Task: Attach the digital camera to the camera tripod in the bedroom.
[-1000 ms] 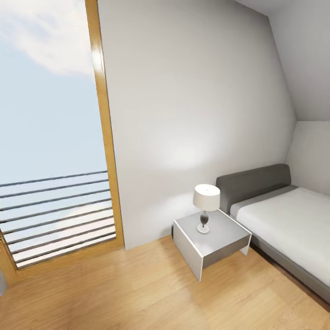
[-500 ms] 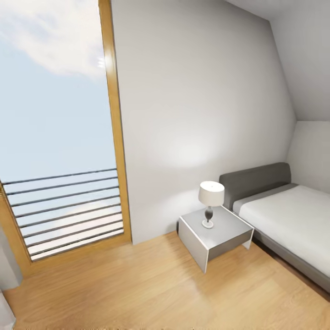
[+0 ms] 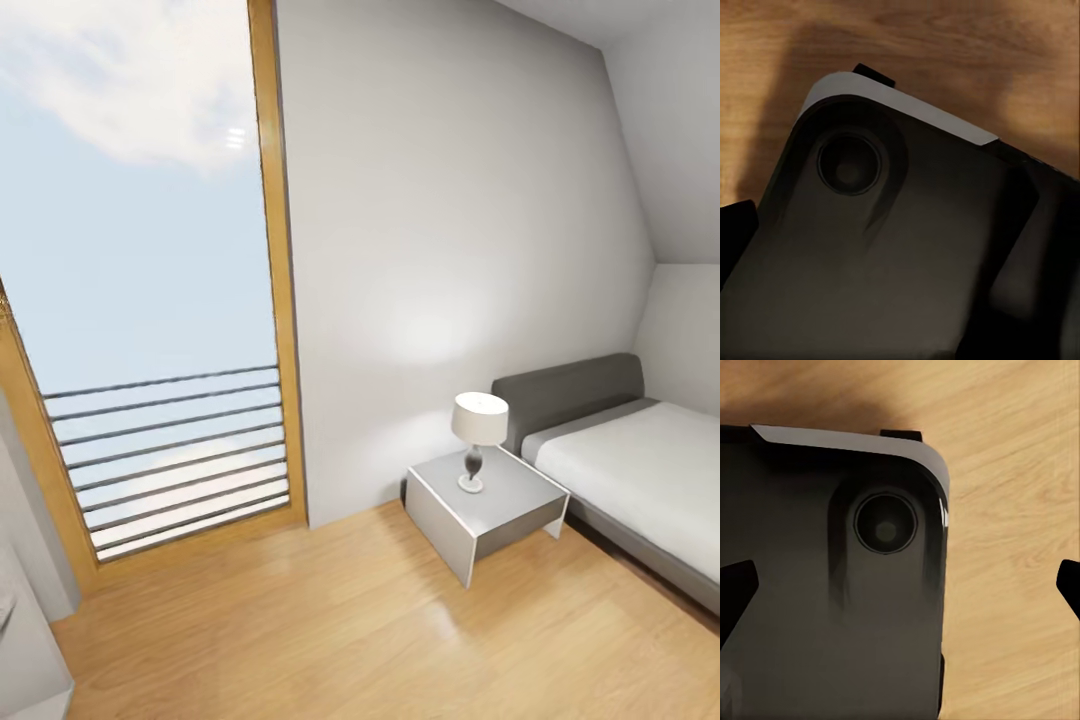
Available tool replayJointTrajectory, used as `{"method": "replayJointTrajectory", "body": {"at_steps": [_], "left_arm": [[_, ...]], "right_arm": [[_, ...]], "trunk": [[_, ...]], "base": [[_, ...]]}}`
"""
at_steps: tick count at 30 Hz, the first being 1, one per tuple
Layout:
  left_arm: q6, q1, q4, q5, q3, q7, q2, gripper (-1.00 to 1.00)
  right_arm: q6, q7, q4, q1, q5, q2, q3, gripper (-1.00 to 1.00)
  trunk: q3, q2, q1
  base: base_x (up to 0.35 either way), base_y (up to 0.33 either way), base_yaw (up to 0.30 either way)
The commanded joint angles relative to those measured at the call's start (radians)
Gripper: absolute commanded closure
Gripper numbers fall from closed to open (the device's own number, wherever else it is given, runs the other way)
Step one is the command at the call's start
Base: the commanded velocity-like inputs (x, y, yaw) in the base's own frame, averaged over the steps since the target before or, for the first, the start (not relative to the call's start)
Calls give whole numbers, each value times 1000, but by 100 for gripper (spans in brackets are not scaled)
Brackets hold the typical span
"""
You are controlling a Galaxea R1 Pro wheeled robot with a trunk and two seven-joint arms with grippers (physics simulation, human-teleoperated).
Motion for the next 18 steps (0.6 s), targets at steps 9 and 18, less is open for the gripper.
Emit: {"method": "replayJointTrajectory", "body": {"at_steps": [9,18], "left_arm": [[-2,0,-1,4,2,0,0,-100],[-2,0,-1,5,2,0,0,-100]], "right_arm": [[-6,-2,1,0,3,1,-1,-100],[-5,-2,1,0,3,1,-1,-100]], "trunk": [[-1,0,0],[-1,0,0]], "base": [[-3,153,-46],[0,21,-202]]}}
